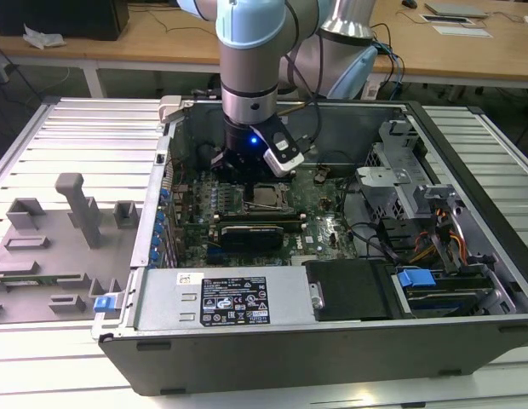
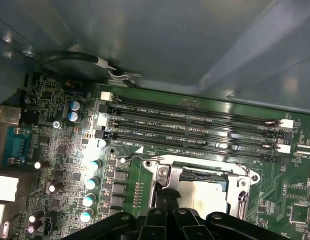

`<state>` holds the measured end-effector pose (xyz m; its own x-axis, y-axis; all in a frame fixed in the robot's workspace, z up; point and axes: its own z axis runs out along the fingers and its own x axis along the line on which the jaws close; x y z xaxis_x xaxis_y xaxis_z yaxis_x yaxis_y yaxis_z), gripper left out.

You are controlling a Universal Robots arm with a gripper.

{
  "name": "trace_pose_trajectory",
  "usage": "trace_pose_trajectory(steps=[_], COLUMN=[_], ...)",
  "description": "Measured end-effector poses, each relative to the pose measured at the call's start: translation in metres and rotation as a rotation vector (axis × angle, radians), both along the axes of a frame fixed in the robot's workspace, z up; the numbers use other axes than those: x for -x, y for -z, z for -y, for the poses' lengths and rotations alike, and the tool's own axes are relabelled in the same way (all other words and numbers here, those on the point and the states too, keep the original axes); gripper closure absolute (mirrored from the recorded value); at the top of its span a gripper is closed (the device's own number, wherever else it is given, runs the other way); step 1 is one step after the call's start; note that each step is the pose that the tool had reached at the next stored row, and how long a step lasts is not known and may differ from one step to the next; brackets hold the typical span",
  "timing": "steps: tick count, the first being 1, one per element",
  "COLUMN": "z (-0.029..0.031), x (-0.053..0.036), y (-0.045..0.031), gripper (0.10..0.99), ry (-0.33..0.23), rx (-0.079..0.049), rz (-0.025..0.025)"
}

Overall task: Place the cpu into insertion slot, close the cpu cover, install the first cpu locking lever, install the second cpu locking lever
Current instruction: 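Close the cpu cover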

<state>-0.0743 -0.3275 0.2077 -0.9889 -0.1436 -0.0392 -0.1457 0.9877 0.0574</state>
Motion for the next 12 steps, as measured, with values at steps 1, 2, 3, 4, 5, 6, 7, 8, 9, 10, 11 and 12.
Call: trace_pose_trajectory(steps=[1, 2, 3, 4, 5, 6, 7, 8, 9, 10, 11, 12], z=[0.0001, 0.0001, 0.0001, 0.0001, 0.0001, 0.0001, 0.0001, 0.0001, 0.0001, 0.0001, 0.0001, 0.0001], x=[0.0, 0.0, 0.0, 0.0, 0.0, 0.0, 0.0, 0.0, 0.0, 0.0, 0.0, -0.0002], y=[0.0, 0.0, 0.0003, 0.0012, 0.0022, 0.0022, 0.0022, 0.0023, 0.0023, 0.0023, 0.0024, 0.0024], gripper=[0.98, 0.98, 0.98, 0.98, 0.98, 0.98, 0.98, 0.98, 0.98, 0.98, 0.98, 0.98], ry=[0.0, 0.0, 0.0, 0.0, 0.0, 0.0, 0.0, 0.0, 0.0, 0.0, 0.0, 0.0], rx=[0.0, 0.0, 0.0, 0.0, 0.0, 0.0, 0.0, 0.0, 0.0, 0.0, 0.0, 0.0], rz=[0.0, -0.0001, 0.0, -0.0003, 0.0, -0.0002, -0.0002, -0.0002, -0.0001, -0.0001, -0.0001, -0.0001])
